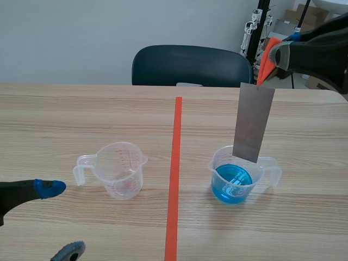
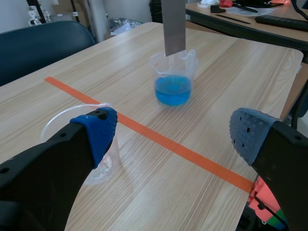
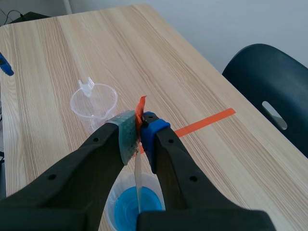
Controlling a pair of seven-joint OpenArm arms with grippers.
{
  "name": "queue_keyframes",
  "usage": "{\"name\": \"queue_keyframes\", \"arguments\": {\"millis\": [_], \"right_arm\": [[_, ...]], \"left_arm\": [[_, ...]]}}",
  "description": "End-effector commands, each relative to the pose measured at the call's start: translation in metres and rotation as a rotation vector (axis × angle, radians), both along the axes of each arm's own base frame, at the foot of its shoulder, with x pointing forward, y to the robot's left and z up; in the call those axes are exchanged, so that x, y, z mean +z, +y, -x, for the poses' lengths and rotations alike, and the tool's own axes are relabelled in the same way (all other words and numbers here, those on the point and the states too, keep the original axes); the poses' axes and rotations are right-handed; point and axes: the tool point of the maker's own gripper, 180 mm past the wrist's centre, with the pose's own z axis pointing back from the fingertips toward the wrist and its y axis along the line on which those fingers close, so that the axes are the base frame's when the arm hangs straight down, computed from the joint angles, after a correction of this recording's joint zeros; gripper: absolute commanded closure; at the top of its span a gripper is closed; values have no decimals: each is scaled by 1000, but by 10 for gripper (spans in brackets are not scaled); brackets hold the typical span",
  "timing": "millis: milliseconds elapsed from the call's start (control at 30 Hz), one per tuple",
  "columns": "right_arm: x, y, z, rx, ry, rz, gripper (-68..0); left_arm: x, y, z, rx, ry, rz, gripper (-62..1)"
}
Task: Do the redox reaction experiment. lower the plate into the blue solution
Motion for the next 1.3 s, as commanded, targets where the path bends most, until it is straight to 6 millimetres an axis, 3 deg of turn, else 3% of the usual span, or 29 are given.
{"name": "queue_keyframes", "arguments": {"millis": [0,233,500,700,967,1267], "right_arm": [[6,-1,-3,-3,-25,-11,-2],[-2,-2,-3,-11,-15,-14,-2],[-13,-5,-8,-31,-13,-5,-2],[-22,-5,-6,-32,-12,-8,-2],[-30,-2,-6,-34,-14,-16,-2],[-49,-5,-10,-64,-8,-11,-2]], "left_arm": [[6,-3,8,-14,-6,25,-498],[19,12,32,16,8,106,-497],[26,35,47,67,12,158,-497],[19,63,57,133,19,197,-497],[16,84,71,161,16,229,-497],[7,85,88,106,11,174,-497]]}}
